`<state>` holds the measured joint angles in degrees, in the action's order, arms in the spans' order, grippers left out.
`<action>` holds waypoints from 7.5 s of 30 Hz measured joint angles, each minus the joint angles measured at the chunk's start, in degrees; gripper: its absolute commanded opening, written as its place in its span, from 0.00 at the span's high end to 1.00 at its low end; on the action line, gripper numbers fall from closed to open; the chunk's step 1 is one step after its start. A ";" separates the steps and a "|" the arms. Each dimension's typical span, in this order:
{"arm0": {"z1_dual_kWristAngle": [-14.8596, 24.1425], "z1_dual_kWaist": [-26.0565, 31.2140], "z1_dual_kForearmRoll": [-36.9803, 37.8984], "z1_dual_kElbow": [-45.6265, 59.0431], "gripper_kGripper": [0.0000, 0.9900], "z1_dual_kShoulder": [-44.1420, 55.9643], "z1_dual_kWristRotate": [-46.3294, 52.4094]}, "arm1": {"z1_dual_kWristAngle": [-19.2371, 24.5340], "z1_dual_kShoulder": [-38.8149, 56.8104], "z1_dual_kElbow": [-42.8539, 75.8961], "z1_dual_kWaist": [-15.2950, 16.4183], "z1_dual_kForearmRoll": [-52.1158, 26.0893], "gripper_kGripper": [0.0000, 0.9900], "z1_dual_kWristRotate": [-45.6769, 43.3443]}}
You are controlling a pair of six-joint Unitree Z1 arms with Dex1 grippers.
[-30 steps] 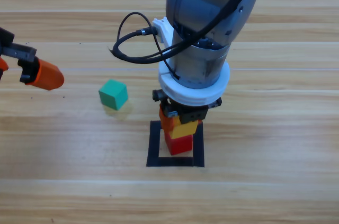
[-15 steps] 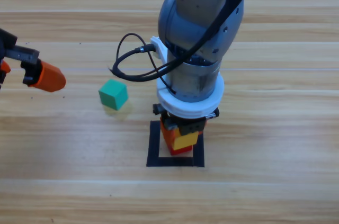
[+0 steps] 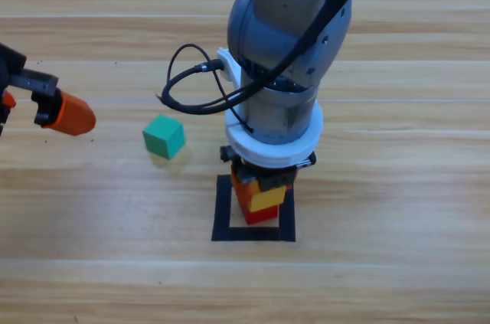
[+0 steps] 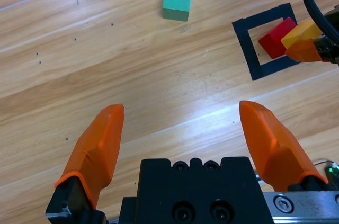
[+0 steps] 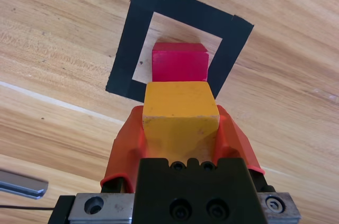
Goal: Stack the blocks in the rectangular block: red at the bottom, yellow in the middle, green on top
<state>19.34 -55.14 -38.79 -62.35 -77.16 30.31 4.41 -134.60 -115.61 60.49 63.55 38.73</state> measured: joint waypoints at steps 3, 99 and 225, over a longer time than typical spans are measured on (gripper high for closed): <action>0.00 0.00 0.19 0.07 0.06 0.00 0.00 | 0.15 -0.11 -0.12 0.00 0.00 0.84 -0.09; -12.31 20.11 -10.61 -28.83 1.00 -37.33 -9.88 | -14.62 51.48 54.31 -9.82 -28.81 0.00 -46.55; -6.17 -6.85 -39.91 -68.03 0.00 -58.49 46.50 | -17.18 50.73 49.86 -6.02 -26.93 0.00 -49.63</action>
<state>13.17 -61.99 -78.70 -130.38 -135.66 76.81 -12.78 -83.87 -65.75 54.47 36.62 -10.90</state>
